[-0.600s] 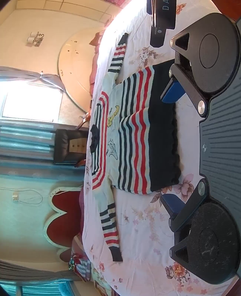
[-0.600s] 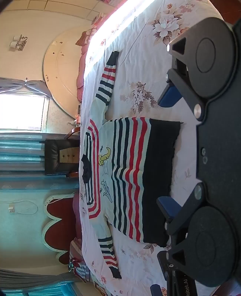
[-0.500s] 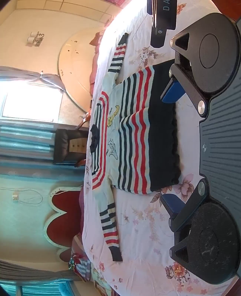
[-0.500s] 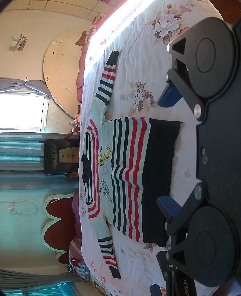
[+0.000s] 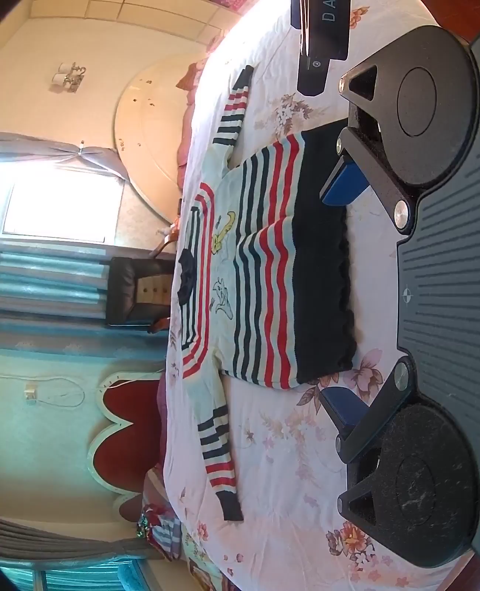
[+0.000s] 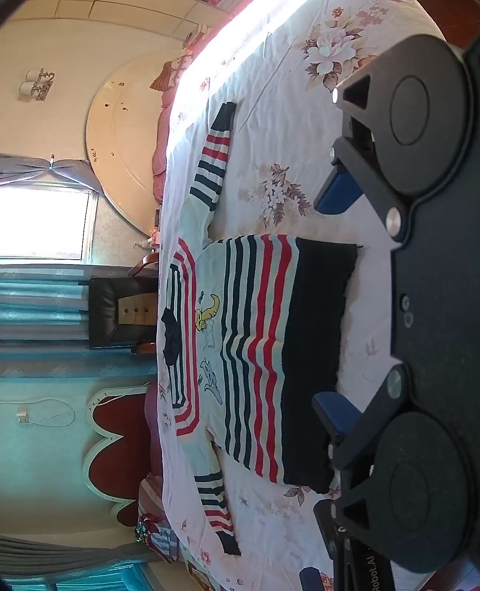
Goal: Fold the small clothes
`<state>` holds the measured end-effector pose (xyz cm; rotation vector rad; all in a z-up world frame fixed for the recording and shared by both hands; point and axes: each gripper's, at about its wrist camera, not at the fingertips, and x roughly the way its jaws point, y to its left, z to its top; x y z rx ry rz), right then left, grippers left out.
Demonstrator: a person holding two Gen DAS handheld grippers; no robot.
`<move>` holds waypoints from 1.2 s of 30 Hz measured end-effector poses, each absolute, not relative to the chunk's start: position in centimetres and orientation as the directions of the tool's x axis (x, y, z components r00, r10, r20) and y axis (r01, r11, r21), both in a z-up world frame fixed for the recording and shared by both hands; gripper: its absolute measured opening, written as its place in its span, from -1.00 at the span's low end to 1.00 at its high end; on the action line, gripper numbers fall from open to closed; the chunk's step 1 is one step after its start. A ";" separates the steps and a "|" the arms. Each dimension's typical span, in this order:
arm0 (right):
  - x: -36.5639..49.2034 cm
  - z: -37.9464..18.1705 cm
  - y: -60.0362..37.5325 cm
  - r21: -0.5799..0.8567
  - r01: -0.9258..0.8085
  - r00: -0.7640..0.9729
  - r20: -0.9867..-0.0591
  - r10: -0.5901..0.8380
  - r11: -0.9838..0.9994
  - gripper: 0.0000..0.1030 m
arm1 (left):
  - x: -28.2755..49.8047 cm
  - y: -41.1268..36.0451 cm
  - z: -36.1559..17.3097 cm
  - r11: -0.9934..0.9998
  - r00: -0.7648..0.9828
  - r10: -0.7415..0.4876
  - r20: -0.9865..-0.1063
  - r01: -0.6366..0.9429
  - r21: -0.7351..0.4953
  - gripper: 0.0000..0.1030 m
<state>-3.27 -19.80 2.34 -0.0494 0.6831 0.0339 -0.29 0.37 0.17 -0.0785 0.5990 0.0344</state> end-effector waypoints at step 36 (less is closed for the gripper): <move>-3.4 2.3 -20.1 -0.027 -0.044 0.774 -0.633 0.017 0.999 0.98 | 0.0 -1.0 0.1 0.998 0.824 0.014 -0.566 -0.050 -0.048 1.00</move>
